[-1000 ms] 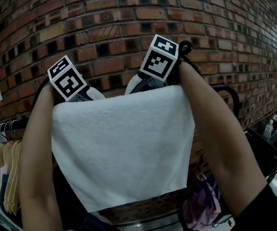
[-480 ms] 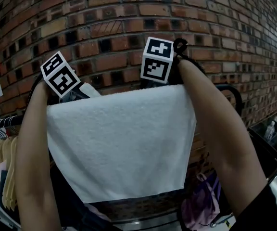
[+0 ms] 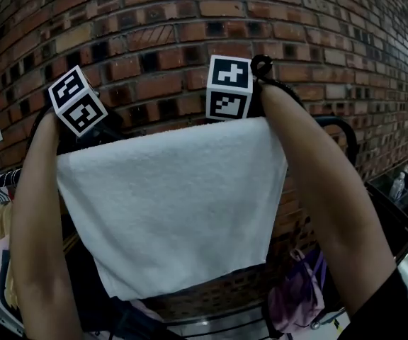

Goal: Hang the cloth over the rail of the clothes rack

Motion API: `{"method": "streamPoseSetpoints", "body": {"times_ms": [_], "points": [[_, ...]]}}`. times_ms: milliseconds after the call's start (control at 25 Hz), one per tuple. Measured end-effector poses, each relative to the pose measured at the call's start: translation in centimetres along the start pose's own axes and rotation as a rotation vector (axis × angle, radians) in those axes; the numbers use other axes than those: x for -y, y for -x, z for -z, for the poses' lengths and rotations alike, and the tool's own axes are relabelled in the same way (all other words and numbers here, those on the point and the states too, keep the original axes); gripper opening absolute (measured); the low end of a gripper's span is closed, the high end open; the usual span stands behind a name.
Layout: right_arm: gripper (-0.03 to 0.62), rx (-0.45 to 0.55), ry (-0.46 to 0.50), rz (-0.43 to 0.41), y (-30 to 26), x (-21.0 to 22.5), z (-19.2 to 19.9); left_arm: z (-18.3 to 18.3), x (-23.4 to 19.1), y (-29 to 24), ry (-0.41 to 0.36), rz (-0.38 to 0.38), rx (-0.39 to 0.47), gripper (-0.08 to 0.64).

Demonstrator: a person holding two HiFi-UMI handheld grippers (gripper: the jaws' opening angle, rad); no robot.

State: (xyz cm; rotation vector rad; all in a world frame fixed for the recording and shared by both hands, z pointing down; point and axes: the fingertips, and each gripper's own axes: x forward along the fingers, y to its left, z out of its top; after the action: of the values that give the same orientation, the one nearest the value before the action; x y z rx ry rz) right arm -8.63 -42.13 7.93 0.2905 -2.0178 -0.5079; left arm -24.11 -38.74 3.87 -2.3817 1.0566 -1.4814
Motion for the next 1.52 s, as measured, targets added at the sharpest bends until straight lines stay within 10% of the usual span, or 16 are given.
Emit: {"method": "streamPoseSetpoints", "body": {"times_ms": [200, 520, 680, 1000, 1520], "points": [[0.27, 0.283, 0.09, 0.118, 4.1, 1.3, -5.1, -3.5, -1.6, 4.2, -0.123, -0.189, 0.177, 0.345], [0.259, 0.807, 0.144, 0.762, 21.2, 4.6, -11.1, -11.7, -1.1, 19.8, -0.269, -0.857, 0.798, 0.241], [0.06, 1.105, 0.045, 0.928, 29.1, 0.5, -12.1, -15.0, 5.3, 27.2, -0.288, -0.997, 1.141, 0.094], [0.003, 1.369, -0.009, 0.973, 25.7, -14.5, -10.9, -13.4, 20.2, 22.9, -0.229, -0.905, 1.396, 0.006], [0.004, 1.01, -0.532, 0.708, -4.8, -29.5, 2.5, 6.1, 33.0, -8.2, 0.471, -0.618, 0.976, 0.007]]}}
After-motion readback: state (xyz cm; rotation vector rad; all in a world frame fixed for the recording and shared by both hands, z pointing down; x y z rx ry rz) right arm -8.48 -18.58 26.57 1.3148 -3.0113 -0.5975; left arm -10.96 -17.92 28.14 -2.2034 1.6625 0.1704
